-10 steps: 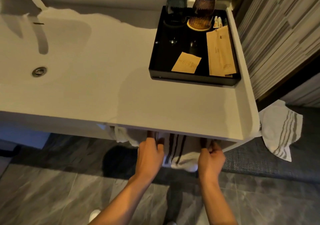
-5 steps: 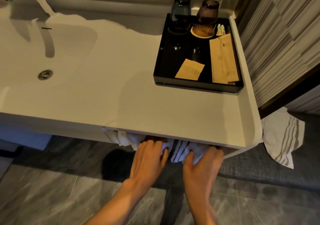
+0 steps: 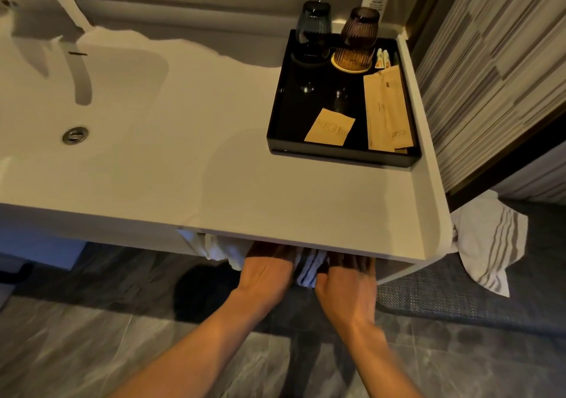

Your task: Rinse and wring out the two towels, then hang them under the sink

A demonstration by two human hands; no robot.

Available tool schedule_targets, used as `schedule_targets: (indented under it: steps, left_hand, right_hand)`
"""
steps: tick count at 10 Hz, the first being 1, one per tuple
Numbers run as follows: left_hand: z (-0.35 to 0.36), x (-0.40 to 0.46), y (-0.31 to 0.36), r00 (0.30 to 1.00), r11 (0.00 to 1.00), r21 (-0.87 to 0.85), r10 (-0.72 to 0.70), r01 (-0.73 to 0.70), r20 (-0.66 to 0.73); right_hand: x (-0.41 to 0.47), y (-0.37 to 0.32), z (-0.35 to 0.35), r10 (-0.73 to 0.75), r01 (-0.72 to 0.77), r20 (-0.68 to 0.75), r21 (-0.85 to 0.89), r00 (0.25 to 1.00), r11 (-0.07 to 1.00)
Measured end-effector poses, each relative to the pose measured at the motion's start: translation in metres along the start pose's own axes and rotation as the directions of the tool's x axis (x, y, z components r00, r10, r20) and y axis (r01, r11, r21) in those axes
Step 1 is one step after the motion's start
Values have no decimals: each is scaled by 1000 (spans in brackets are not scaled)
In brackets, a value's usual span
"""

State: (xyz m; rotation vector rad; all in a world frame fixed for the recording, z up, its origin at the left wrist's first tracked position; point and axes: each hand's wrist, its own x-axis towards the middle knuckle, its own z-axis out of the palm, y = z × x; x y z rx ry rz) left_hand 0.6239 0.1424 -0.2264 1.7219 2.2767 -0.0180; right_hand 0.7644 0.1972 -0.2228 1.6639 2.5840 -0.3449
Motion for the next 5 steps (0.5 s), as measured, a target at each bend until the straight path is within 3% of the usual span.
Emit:
schedule_targets:
  steps: [2, 3, 4, 5]
  left_hand:
    - [-15, -13, -2, 996, 998, -16, 54, -55, -70]
    - [-32, -16, 1, 997, 997, -19, 75, -76, -28]
    - [-46, -30, -8, 986, 992, -69, 114, -107, 118]
    - [-130, -56, 1, 961, 955, -125, 275, -270, 21]
  right_hand:
    - [-1, -14, -9, 44, -44, -17, -3, 999, 999]
    - [-3, -20, -11, 35, -39, 130, 21, 991, 999]
    - [-17, -34, -29, 65, -69, 104, 33, 992, 997]
    - [-46, -53, -18, -52, 30, 130, 169, 990, 985]
